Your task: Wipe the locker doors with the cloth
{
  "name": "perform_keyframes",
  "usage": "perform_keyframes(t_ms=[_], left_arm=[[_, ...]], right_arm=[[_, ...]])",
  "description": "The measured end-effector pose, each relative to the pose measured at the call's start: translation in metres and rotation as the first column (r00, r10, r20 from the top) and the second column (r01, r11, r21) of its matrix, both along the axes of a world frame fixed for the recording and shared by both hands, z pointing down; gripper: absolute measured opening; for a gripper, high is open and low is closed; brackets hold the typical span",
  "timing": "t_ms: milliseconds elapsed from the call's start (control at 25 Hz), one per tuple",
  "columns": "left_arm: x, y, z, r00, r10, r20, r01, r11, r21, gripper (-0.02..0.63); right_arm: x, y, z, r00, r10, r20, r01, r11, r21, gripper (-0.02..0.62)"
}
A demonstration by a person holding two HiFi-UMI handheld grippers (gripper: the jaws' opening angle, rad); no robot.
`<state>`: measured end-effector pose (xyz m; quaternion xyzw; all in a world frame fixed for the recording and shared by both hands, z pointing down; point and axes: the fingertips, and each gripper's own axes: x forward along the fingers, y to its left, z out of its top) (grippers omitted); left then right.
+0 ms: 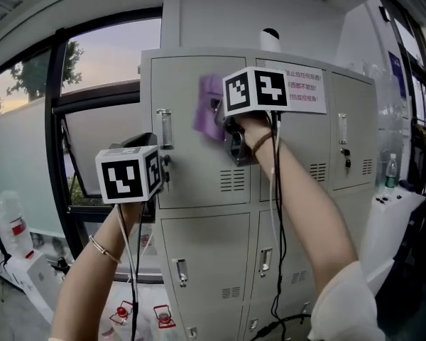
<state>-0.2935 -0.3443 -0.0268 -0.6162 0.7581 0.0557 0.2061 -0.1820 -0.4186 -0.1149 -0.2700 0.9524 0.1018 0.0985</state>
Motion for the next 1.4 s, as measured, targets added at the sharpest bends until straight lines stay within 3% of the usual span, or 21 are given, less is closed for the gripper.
perform_keyframes(t_ms=[240,560,960,1400], left_arm=[[-0.048,0.024,0.027,0.999,-0.031,0.014,0.031,0.999,-0.023,0.009],[-0.088,0.044,0.044,0.998,-0.064,-0.027,0.064,0.998,-0.023,0.009],[-0.093,0.042,0.060,0.997,-0.037,-0.064,0.036,0.999,-0.020,0.009],[-0.086,0.039,0.064,0.993,-0.043,-0.107,0.042,0.999,-0.008,0.009]], right_arm=[[-0.075,0.023,0.034,0.997,-0.035,-0.075,0.034,0.999,-0.011,0.071],[-0.120,0.037,0.052,0.993,-0.075,-0.090,0.071,0.997,-0.042,0.071],[-0.136,0.024,0.058,0.989,-0.005,-0.145,0.003,1.000,-0.011,0.072],[-0.127,0.016,0.060,0.987,-0.015,-0.162,0.013,1.000,-0.009,0.075]])
